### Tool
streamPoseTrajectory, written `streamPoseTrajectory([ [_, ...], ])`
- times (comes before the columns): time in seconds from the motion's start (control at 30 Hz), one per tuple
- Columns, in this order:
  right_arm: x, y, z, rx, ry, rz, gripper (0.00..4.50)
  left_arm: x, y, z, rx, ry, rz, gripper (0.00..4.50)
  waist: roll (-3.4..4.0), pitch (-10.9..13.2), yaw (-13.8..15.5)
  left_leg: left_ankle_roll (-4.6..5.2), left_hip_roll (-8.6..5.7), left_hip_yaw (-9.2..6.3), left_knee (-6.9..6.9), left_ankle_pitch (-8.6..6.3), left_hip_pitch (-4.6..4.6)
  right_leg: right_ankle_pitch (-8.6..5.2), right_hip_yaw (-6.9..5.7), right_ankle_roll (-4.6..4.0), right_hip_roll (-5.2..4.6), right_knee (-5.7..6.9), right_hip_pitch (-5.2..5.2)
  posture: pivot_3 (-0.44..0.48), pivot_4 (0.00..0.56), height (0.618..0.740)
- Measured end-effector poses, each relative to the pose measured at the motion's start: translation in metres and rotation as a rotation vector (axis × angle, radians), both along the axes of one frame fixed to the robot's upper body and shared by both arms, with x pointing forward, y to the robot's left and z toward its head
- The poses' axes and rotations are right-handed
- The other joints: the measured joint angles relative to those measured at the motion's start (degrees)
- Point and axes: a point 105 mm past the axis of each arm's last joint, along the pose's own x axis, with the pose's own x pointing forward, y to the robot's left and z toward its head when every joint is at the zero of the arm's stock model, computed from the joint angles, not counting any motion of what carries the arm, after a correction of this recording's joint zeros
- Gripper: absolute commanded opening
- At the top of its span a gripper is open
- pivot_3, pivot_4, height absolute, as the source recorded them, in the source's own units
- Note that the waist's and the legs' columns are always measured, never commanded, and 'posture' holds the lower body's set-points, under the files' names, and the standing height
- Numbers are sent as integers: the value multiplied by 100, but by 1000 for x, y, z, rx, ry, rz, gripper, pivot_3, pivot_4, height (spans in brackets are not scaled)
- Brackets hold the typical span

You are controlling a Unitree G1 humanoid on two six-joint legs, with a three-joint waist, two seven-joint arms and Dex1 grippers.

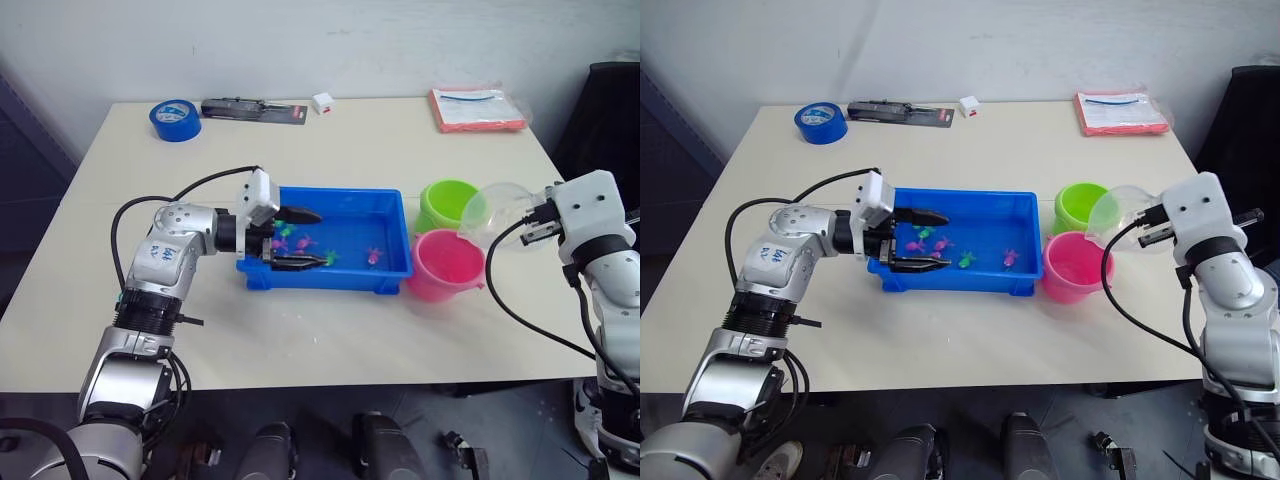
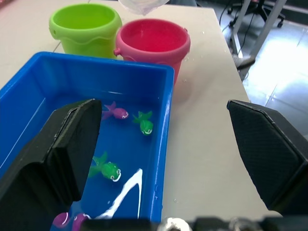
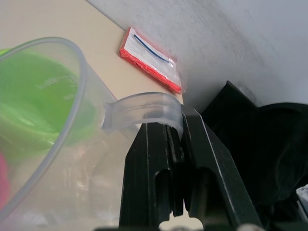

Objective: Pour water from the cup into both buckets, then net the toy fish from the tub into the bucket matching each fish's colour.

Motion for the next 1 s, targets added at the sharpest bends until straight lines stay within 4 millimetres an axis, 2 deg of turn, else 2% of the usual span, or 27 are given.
streamPoseTrajectory([
  [0.13,9,-10,13,148,-41,-52,670,10,6,13,-45,16,46,4500,0,0,-15,0,-1,0,6,0,0,0,-2,0,0,10,-1,0,150,737],
  [0.2,13,-12,16,173,-46,-63,670,13,8,14,-47,13,61,4500,0,0,-18,0,0,0,4,0,-1,0,-2,0,0,10,-3,0,150,737],
  [0.4,41,-15,24,191,-49,-119,670,27,15,11,-27,6,122,4500,0,0,-34,0,-2,5,5,0,-3,0,-4,0,-1,22,-16,0,150,737],
  [0.57,59,-12,11,89,-15,-152,670,28,16,13,-12,-22,129,4500,0,0,-31,0,-5,3,9,0,-21,0,-3,0,-3,29,-32,0,150,737],
  [0.67,67,-8,15,26,-24,-156,670,31,18,11,9,-35,155,4500,1,0,-47,0,-10,5,41,0,-76,0,-4,0,-2,52,-86,0,150,737],
  [1.0,79,5,30,-270,-65,-166,670,32,20,3,13,-27,189,4500,0,0,-50,0,-9,6,40,0,-77,0,-4,0,-3,77,-101,0,150,737],
])
